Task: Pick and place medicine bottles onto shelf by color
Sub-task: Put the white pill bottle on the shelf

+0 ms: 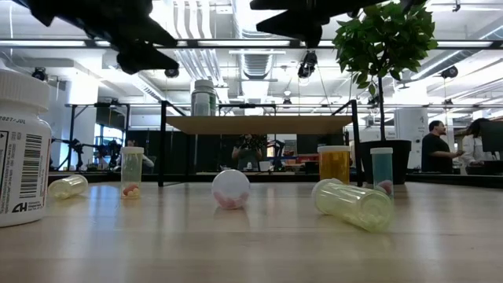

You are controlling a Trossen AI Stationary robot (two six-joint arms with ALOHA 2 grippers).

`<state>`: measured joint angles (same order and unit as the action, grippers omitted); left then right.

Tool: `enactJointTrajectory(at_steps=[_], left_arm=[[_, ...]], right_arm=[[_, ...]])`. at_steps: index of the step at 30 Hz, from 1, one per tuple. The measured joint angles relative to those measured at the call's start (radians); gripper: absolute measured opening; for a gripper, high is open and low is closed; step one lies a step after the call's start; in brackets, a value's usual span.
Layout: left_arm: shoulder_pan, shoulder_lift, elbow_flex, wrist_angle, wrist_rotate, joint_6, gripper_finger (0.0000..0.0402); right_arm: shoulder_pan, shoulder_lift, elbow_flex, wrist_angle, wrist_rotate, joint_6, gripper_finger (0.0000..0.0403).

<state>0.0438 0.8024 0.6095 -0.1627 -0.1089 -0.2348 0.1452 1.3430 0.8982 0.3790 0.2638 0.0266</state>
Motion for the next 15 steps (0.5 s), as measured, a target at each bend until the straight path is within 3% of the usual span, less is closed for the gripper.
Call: enactJointTrajectory(at_steps=[5, 11, 15], left_arm=[[-0.137, 0.017, -0.005, -0.015, -0.04, -0.079, 0.0286], [-0.292, 0.058, -0.006, -0.002, -0.165, -0.105, 0.0286], [-0.345, 0.087, -0.006, 0.049, -0.217, -0.109, 0.0286]], right_arm=[[0.039, -0.003, -0.001, -0.04, 0.046, 0.008, 0.0262], [0.107, -0.044, 0.013, -0.319, 0.122, 0.104, 0.0262], [0.173, -0.073, 0.013, -0.431, 0.244, 0.181, 0.0262]])
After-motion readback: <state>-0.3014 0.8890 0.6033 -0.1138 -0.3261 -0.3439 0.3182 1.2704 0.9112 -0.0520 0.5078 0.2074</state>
